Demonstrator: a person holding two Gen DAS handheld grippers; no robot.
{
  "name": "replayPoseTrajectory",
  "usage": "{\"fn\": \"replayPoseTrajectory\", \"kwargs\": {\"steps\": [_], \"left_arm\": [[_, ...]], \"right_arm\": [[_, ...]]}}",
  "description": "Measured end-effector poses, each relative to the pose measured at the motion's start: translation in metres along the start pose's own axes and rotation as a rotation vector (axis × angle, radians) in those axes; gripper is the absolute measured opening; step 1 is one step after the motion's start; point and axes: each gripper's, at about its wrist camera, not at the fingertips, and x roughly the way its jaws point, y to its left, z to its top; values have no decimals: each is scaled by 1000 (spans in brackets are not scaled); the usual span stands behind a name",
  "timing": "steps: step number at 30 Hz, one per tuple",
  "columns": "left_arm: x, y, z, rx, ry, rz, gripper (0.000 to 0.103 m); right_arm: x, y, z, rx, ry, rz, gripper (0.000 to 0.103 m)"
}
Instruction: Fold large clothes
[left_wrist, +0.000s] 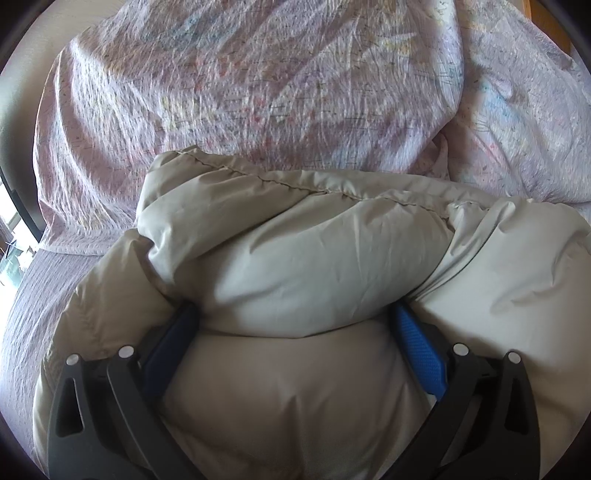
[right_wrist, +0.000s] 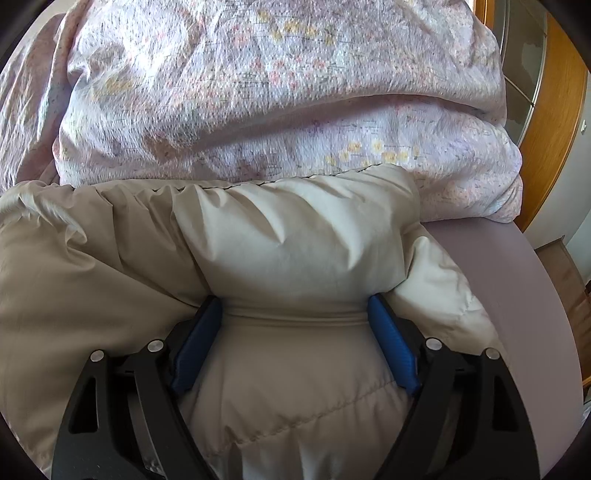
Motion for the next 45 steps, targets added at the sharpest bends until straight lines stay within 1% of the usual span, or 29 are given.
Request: {"fn": "replayPoseTrajectory", "kwargs": {"steps": [5, 30, 39, 42, 45], "left_arm": [[-1, -1, -3, -2, -11, 2, 101], [-3, 0, -2, -2, -9, 5, 101], [-4, -1, -4, -1, -8, 11, 101], [-6, 0, -3, 2, 9, 10, 101], [-10, 2, 1, 15, 45, 16, 101]], "right_arm": [[0, 1, -1, -2, -7, 0, 83], [-1, 0, -1, -2, -13, 1, 84], [-2, 1, -1, -6, -13, -11, 84], [-2, 4, 2, -13, 13, -20, 84], [-2, 4, 10, -11, 92, -24, 86]]}}
